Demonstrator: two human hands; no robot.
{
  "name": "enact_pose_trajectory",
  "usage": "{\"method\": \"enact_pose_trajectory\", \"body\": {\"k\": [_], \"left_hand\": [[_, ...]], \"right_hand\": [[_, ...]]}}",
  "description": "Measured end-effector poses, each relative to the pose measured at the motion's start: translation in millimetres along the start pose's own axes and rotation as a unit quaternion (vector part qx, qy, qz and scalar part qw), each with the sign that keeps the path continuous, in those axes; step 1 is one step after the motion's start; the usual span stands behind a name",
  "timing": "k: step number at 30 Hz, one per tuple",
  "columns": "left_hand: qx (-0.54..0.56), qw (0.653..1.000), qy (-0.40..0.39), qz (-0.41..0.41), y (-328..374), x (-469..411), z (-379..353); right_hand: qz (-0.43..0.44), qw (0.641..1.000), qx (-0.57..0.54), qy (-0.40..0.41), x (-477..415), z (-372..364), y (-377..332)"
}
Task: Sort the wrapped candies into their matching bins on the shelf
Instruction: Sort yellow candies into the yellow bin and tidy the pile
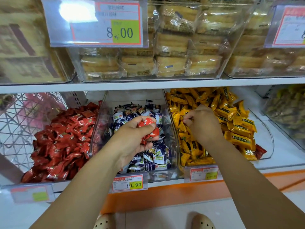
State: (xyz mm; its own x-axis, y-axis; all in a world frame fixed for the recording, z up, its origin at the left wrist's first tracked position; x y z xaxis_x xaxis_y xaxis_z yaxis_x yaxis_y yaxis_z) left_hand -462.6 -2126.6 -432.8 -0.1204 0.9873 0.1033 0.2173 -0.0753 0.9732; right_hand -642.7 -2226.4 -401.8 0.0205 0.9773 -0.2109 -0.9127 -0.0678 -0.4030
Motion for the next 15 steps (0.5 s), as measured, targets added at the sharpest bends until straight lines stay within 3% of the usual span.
{"method": "enact_pose_trajectory", "body": {"k": [3, 7, 12, 15], "left_hand": [[-0.017, 1.000, -0.007, -0.005, -0.2, -1.0, -1.6], [-0.032, 0.999, -0.016, -0.020, 3.0, -0.2, -5.0], [-0.036, 0.998, -0.044, -0.036, 11.6, 9.2, -5.2], [-0.122, 0.988, 0.019, -0.094, 35.5, 15.7, 32.7]], "right_hand": [[-0.036, 0.993, -0.111, -0.024, 0.9, 25.3, 1.5], [-0.040, 0.948, -0.300, -0.103, 26.2, 52.5, -22.9], [-0.015, 0.905, -0.370, -0.208, 58.3, 17.4, -71.5], [0.000, 0.903, -0.375, -0.208, 63.1, 7.3, -92.2]]}}
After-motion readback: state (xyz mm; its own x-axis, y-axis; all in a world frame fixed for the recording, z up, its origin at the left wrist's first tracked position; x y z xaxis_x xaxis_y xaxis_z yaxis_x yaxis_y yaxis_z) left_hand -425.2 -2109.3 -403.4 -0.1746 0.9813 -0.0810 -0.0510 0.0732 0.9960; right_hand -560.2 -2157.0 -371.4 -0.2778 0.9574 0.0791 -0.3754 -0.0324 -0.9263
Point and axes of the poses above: each hand's wrist, its own x-axis away from the middle knuckle, its own z-axis out of the back of the hand, y = z × x, the point moved 10 cm from there along -x, towards the middle knuckle, and after that the axes turned 13 degrees about -z, right-handed, at the moved point
